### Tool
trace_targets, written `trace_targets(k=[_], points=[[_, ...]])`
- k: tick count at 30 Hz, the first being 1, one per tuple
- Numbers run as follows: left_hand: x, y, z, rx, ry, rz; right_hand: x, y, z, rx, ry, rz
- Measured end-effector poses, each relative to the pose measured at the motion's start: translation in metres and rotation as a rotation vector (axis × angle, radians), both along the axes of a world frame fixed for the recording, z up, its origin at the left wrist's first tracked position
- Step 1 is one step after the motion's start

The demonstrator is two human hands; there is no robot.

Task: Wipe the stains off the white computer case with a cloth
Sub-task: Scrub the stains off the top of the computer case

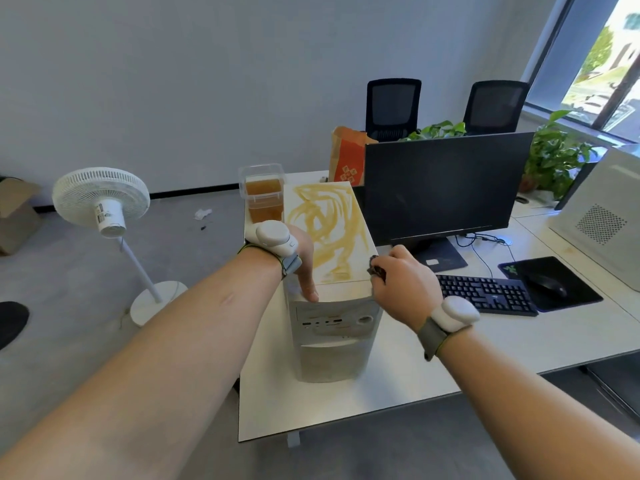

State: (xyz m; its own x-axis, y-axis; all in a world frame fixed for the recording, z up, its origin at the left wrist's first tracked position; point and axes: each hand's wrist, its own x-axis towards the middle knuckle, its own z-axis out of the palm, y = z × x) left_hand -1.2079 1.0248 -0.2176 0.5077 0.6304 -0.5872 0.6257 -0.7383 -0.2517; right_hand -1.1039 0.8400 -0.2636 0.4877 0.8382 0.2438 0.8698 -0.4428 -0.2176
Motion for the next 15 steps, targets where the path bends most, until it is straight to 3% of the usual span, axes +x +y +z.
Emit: trace_targets(k=[4, 7, 10, 13, 15], points=[[-0.001, 0.004, 0.003, -0.005, -0.015, 0.003, 0.001, 0.006, 0.015, -0.105, 0.044, 0.102], [-0.001, 0.004, 0.003, 0.001, -0.038, -0.005, 0.004, 0.016, 0.018, -0.028, 0.051, 0.034], [-0.003, 0.003, 0.001, 0.0, -0.042, -0.001, -0.012, 0.024, 0.005, -0.1, 0.008, 0.045], [-0.01, 0.0, 0.005, -0.01, -0.079, -0.031, -0.015, 0.034, 0.015, -0.165, 0.098, 0.043], [-0.012, 0.0, 0.004, -0.013, -0.088, -0.007, -0.012, 0.039, 0.016, -0.115, 0.114, 0.006]])
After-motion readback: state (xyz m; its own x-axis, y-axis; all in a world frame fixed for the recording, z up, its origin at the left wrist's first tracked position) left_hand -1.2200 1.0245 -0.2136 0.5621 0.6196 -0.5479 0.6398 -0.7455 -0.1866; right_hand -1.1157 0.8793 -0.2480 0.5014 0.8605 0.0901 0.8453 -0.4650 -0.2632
